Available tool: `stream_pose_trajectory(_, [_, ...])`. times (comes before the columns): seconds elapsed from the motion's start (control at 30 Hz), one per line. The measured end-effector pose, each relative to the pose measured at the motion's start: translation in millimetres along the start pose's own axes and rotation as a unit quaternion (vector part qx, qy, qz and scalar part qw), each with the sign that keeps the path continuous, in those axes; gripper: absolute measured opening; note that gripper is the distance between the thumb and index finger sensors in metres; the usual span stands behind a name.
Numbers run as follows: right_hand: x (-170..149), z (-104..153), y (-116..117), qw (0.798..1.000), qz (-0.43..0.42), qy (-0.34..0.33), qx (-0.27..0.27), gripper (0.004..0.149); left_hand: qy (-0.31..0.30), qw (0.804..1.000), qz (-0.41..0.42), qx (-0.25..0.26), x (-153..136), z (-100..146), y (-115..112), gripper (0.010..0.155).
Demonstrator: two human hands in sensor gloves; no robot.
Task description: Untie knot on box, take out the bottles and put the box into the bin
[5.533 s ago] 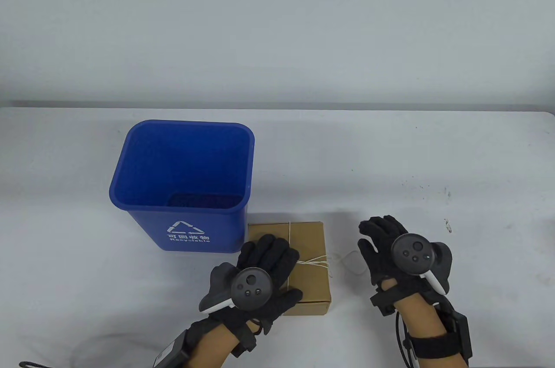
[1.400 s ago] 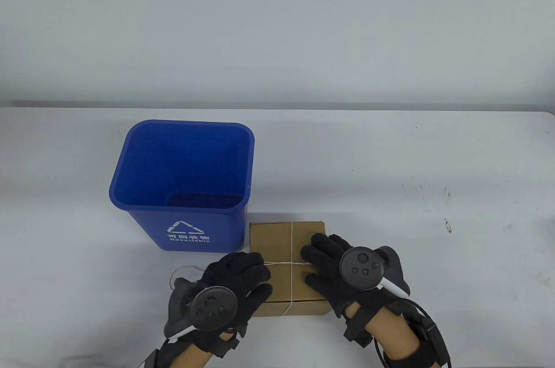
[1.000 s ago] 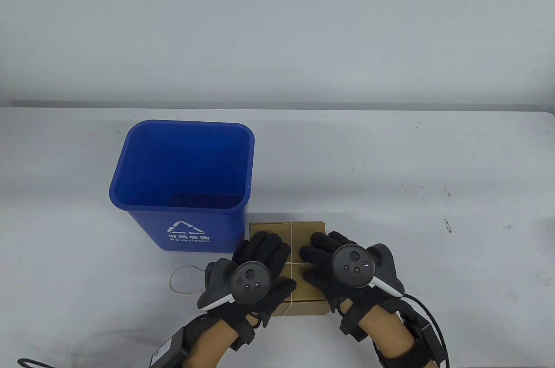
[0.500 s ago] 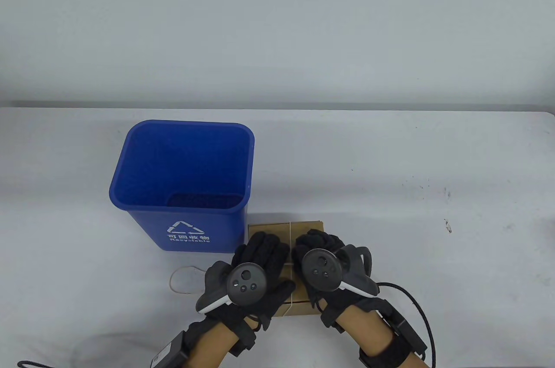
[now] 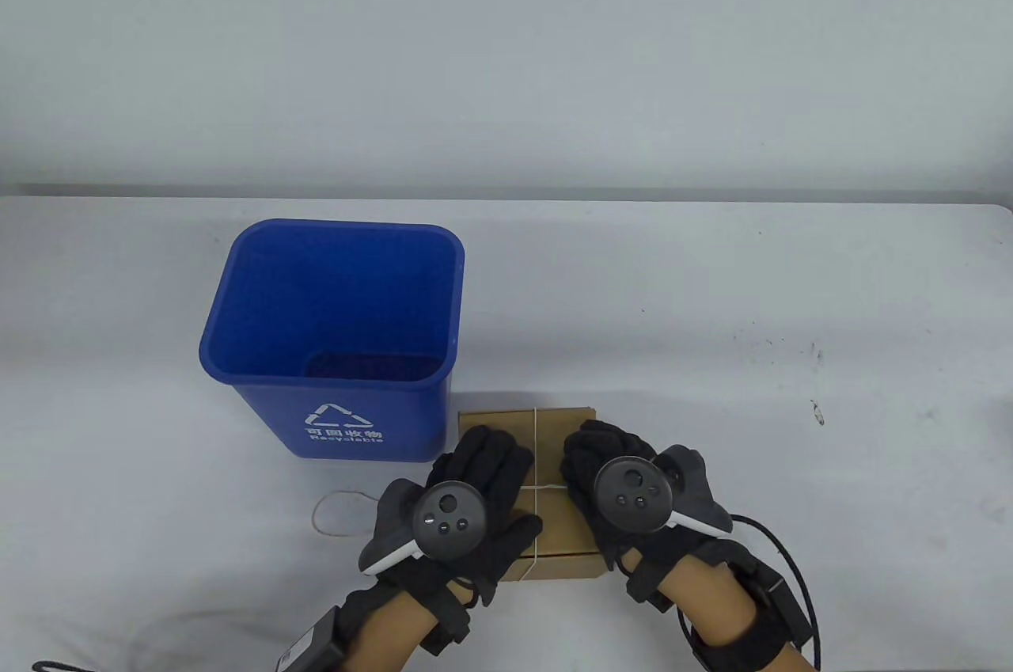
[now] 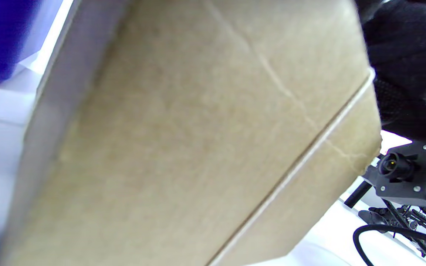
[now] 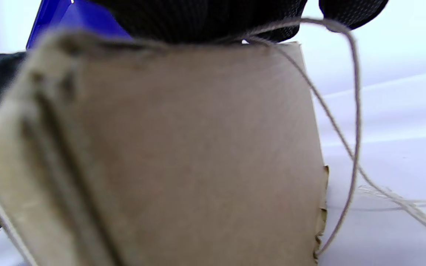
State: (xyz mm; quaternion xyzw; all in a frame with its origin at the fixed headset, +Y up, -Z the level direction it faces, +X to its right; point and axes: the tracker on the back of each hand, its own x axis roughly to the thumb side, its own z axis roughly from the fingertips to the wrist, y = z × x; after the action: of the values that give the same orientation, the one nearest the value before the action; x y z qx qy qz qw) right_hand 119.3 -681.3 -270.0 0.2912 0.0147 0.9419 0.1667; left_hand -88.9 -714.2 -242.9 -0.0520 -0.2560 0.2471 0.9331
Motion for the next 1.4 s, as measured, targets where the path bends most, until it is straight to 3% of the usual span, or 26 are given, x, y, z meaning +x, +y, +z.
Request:
stream_pose_trajectory(0.47, [-22.5,1.9,-4.8,0.999,0.006,0.042,-0.014,0.039,0.017,1.000,-0.005,0.002,-1.5,4.8,1.4,0.082])
stream_pose_trajectory(1.13, [-66.3,-9.0,15.1,0.991,-0.003,0.120,0.051,0.038,0.013,1.000,0.006,-0.014,-10.2,7.9,6.5,0.082])
stream_pose_trajectory(1.4, [-91.1,-12.2,23.0,0.980,0.036,0.177,0.082,0.038,0.013,1.000,0.007,-0.019,-10.4,8.1,6.4,0.082])
